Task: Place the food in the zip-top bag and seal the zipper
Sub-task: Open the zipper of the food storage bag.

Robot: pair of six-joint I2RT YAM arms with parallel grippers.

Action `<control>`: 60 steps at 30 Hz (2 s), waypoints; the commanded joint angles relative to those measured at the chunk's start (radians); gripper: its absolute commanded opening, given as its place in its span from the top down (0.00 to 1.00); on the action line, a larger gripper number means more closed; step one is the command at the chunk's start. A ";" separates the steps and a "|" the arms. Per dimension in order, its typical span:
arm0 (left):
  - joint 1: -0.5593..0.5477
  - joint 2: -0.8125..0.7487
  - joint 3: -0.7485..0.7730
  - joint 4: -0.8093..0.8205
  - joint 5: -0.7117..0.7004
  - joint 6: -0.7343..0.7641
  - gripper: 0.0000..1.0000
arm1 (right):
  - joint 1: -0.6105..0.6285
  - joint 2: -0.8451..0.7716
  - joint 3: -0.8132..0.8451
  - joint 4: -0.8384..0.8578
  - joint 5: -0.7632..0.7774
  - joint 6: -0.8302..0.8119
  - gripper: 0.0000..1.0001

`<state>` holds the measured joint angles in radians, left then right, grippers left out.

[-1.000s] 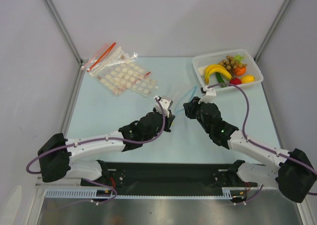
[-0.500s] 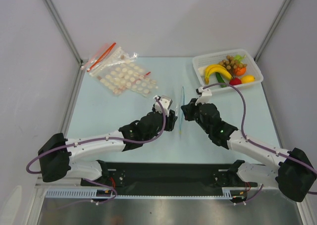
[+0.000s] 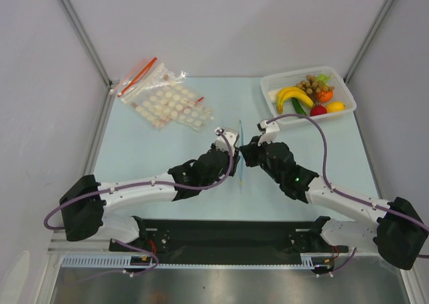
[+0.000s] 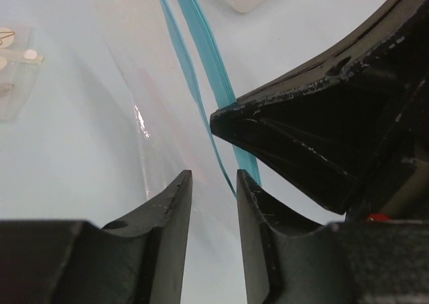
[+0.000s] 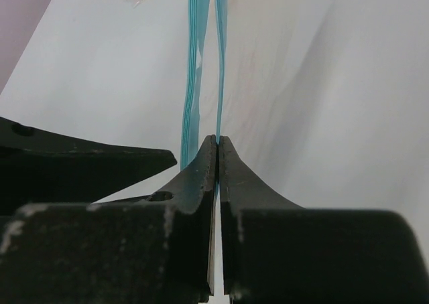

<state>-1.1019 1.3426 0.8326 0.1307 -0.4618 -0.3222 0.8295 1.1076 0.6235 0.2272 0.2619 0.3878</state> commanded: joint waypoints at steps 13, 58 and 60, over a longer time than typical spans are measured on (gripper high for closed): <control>0.048 0.095 0.125 -0.092 -0.006 -0.020 0.99 | 0.023 0.005 0.045 0.057 0.033 -0.023 1.00; 0.108 0.220 0.362 -0.509 -0.279 0.112 1.00 | -0.171 0.074 0.051 0.026 -0.188 0.080 0.20; 0.114 0.240 0.369 -0.511 -0.284 0.112 1.00 | -0.171 0.055 0.044 0.031 -0.188 0.074 0.20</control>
<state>-0.9985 1.5669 1.1496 -0.3840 -0.7406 -0.2329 0.6605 1.2171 0.6624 0.2146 0.0776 0.4915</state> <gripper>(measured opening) 0.011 0.799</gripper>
